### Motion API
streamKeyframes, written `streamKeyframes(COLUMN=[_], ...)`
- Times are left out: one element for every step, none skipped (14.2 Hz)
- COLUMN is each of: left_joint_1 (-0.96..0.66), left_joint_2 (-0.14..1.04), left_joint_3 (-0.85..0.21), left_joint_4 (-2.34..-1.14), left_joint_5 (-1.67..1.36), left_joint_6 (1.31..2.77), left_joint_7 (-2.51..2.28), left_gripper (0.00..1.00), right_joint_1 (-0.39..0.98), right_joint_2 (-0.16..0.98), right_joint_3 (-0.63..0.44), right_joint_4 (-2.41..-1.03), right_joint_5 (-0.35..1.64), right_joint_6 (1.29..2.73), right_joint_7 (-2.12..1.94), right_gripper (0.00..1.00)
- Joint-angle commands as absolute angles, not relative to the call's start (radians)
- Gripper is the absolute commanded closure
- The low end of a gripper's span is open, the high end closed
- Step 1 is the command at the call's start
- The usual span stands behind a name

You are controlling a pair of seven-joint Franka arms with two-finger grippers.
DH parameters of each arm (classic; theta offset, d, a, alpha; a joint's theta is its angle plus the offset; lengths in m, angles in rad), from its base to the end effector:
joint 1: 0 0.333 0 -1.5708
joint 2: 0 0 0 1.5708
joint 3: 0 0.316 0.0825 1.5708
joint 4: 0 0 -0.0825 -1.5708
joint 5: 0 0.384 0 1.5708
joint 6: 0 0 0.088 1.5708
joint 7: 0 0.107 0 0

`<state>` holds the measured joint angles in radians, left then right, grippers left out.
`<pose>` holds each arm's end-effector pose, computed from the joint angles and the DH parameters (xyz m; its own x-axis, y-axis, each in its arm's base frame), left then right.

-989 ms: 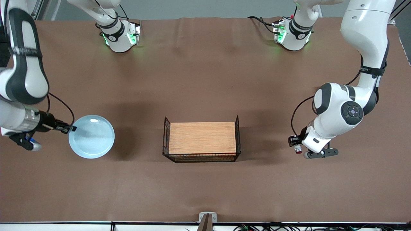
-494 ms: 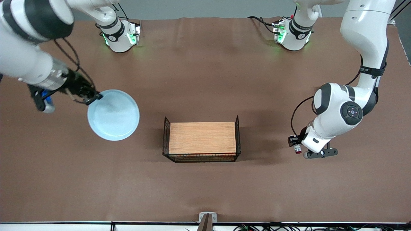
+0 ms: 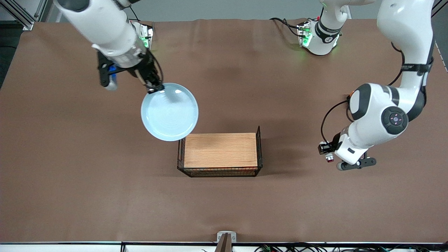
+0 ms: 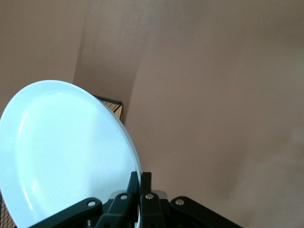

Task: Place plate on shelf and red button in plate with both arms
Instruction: 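Lower the plate into the basket with the right gripper while the left lifts the button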

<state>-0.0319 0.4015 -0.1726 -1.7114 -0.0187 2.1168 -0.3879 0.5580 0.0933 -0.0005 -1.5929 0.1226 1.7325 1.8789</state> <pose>0.6474 -0.1241 0.3611 0.9786 0.2044 -0.0236 0.2056 -0.9753 0.0802 0.4994 0.3245 0.5755 0.2288 -0.9648 -0.1294 -0.9732 -0.2300 -0.0061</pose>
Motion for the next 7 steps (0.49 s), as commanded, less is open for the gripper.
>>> streamKeyframes(left_joint_1=[-0.038,-0.037,-0.04,-0.041,-0.041,-0.043,-0.043], left_joint_2=[0.344,0.345,0.345,0.344,0.344,0.344,0.344], left_joint_3=[-0.195,-0.208,-0.213,-0.222,-0.235,-0.248,-0.259], left_joint_4=[-1.672,-1.649,-1.634,-1.628,-1.62,-1.611,-1.603], left_joint_5=[-0.017,-0.017,-0.017,-0.017,-0.017,-0.017,-0.017], left_joint_6=[2.016,1.982,1.961,1.954,1.953,1.951,1.951], left_joint_7=[-0.567,-0.589,-0.598,-0.615,-0.65,-0.687,-0.712], left_gripper=[0.68,0.68,0.68,0.68,0.68,0.68,0.68], right_joint_1=[0.643,0.667,0.687,0.699,0.709,0.719,0.729], right_joint_2=[0.191,0.222,0.263,0.309,0.346,0.38,0.399], right_joint_3=[-0.017,-0.017,-0.017,-0.017,-0.017,-0.018,-0.018], right_joint_4=[-1.542,-1.522,-1.49,-1.447,-1.413,-1.385,-1.379], right_joint_5=[0.066,0.046,0.029,0.022,0.015,0.005,-0.005], right_joint_6=[1.782,1.793,1.798,1.798,1.798,1.808,1.836], right_joint_7=[2.078,2.124,2.167,2.209,2.233,2.255,2.279], right_gripper=[1.0,1.0,1.0,1.0,1.0,1.0,1.0])
